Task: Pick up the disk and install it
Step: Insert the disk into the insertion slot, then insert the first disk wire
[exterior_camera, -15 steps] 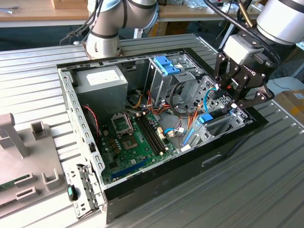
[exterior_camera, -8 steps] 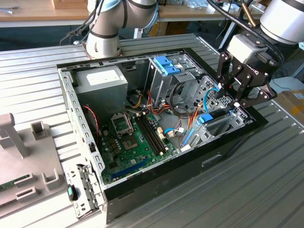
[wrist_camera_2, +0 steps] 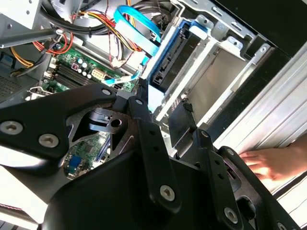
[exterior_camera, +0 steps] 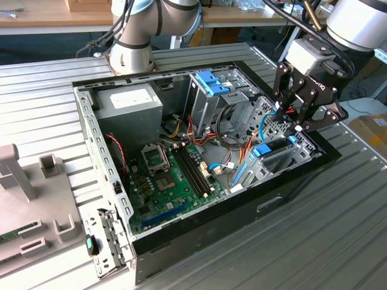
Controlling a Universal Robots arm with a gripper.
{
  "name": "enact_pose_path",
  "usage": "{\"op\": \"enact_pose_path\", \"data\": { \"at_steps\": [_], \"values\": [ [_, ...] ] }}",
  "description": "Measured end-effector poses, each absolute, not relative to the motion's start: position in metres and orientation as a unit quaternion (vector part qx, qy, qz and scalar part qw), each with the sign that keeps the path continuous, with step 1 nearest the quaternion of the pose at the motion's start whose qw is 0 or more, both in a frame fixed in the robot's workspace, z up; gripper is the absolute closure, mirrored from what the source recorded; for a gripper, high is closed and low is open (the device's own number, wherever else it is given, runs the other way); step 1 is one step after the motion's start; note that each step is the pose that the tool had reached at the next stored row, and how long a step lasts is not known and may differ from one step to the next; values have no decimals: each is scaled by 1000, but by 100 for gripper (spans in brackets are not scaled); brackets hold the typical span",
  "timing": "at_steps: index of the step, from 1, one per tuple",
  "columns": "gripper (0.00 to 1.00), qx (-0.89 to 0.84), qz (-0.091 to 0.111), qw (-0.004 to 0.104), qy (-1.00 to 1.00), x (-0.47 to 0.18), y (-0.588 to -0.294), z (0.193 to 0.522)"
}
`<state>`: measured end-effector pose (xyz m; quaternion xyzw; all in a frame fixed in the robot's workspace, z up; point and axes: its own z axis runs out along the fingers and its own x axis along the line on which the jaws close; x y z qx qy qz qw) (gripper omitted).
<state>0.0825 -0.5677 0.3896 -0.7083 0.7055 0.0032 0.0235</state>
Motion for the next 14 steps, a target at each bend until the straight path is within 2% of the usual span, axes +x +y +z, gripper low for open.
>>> {"op": "enact_pose_path", "data": {
  "at_steps": [14],
  "values": [
    [56, -708, 3, 23, 706, 82, -567, 390]
  ]
}}
